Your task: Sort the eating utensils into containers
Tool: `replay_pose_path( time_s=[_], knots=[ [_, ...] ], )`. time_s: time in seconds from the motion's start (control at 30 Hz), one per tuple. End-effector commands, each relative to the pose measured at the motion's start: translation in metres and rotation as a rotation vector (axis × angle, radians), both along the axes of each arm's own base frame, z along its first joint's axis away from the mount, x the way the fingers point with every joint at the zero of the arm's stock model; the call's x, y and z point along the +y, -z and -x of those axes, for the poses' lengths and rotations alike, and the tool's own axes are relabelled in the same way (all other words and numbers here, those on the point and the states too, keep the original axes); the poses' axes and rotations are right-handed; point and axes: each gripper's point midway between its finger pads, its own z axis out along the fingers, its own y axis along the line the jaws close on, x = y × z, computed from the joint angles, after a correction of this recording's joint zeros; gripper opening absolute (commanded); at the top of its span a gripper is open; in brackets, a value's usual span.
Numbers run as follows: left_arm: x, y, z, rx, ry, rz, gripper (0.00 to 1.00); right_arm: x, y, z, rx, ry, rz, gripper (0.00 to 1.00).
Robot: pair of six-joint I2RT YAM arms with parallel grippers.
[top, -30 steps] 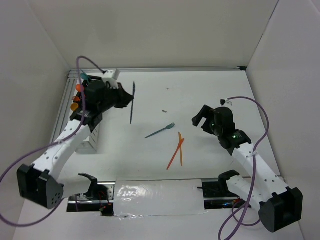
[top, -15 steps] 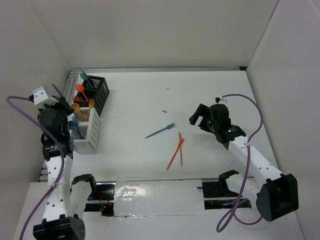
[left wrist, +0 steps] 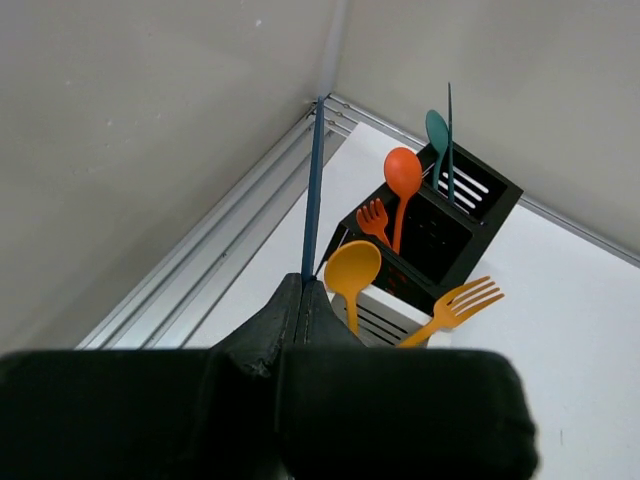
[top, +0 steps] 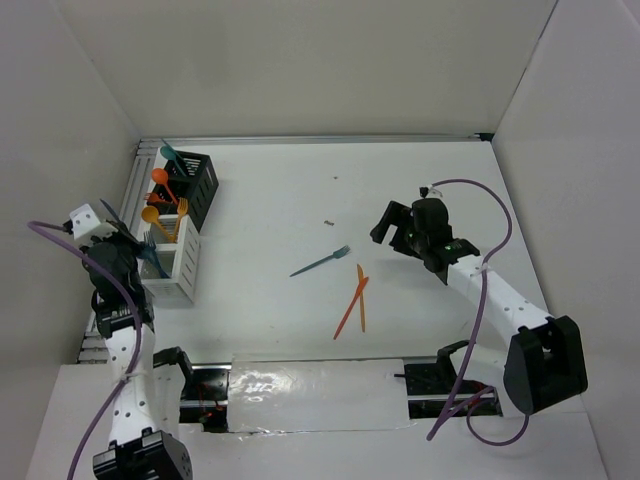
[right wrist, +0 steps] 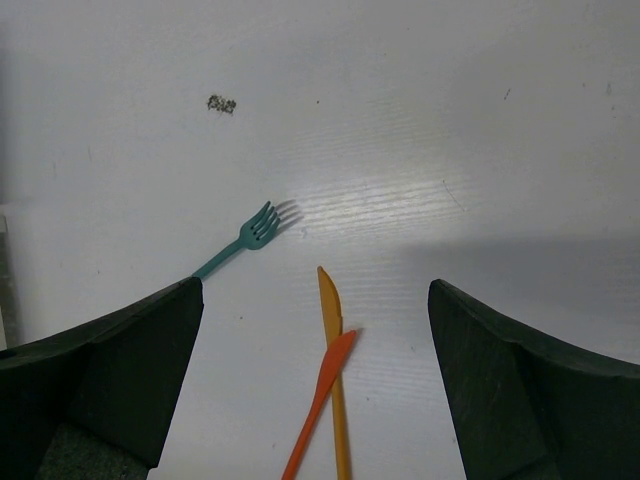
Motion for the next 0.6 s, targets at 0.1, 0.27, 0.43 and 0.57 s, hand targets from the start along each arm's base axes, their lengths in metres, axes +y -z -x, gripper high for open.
replay_pose_path(
  time_s=[0.1,0.27,0.43,0.57],
  knots=[
    [-0.009,-0.001,0.005,-0.070,0.025,0.039,0.03,0.002,-0.033,-0.020,-0.112,0.007,-0.024,1.00],
    [-0.009,0.019,0.007,-0.040,0.015,0.077,0.05,0.002,-0.030,-0.018,-0.103,0.013,-0.033,1.00],
    [-0.011,0.023,0.005,-0.032,0.029,0.079,0.22,0.003,-0.032,-0.015,-0.107,0.012,-0.039,1.00],
    [-0.009,0.020,0.005,-0.023,0.016,0.091,0.38,0.001,-0.033,-0.011,-0.116,0.020,-0.048,1.00]
  ],
)
